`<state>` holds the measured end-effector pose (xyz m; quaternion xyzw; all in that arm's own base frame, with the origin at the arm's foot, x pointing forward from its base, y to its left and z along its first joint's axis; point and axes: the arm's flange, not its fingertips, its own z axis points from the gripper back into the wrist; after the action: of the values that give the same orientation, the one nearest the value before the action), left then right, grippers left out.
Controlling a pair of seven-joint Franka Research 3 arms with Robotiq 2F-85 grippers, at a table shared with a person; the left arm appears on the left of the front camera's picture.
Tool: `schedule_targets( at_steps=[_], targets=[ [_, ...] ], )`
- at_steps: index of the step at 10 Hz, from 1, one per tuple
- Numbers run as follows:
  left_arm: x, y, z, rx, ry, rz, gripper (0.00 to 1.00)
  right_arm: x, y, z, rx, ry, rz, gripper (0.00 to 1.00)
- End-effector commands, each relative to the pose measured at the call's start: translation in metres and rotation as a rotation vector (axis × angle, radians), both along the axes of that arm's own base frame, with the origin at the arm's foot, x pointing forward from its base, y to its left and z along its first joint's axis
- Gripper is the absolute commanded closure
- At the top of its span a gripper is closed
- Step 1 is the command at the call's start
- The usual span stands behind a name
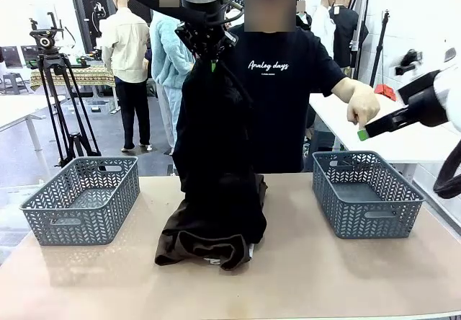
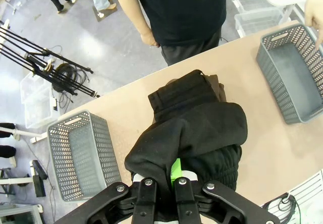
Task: Sort the tops and bottoms.
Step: Sort the clothes according to human instructions.
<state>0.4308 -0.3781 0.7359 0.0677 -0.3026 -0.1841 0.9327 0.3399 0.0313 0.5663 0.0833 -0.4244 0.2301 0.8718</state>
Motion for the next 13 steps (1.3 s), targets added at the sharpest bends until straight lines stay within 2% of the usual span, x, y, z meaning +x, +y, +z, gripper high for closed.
schedule_targets(
  at_steps=[1,2,3,5,6,8,10,11,13],
  targets=[
    [-0.001,0.001,0.005,-0.01,-0.016,-0.003,1.0,-0.025,-0.019,0.011,-0.004,-0.032,-0.073,0.0],
    [0.0,0.0,0.0,0.0,0.0,0.0,1.0,-0.031,-0.029,0.014,0.013,-0.051,-0.096,0.0],
    [0.013,-0.021,0.008,-0.001,-0.007,-0.063,1.0,-0.034,-0.034,0.012,0.031,-0.051,-0.108,0.0],
    [0.038,-0.077,0.043,-0.024,-0.027,-0.18,1.0,-0.039,-0.041,0.001,0.074,-0.039,-0.1,0.0],
    [0.047,-0.106,0.059,-0.021,-0.046,-0.261,1.0,-0.025,-0.042,0.03,0.029,-0.069,-0.098,0.0],
    [0.066,-0.155,0.083,-0.053,-0.06,-0.378,1.0,-0.025,-0.042,0.03,0.029,-0.069,-0.098,0.0],
    [0.062,-0.176,0.092,-0.093,-0.061,-0.408,1.0,-0.025,-0.042,0.03,0.029,-0.069,-0.098,0.0],
    [0.024,-0.126,0.027,-0.075,-0.069,-0.379,1.0,-0.025,-0.042,0.03,0.029,-0.069,-0.098,0.0],
    [0.024,-0.126,0.027,-0.075,-0.069,-0.379,1.0,-0.025,-0.042,0.03,0.029,-0.069,-0.098,0.0]
  ],
)
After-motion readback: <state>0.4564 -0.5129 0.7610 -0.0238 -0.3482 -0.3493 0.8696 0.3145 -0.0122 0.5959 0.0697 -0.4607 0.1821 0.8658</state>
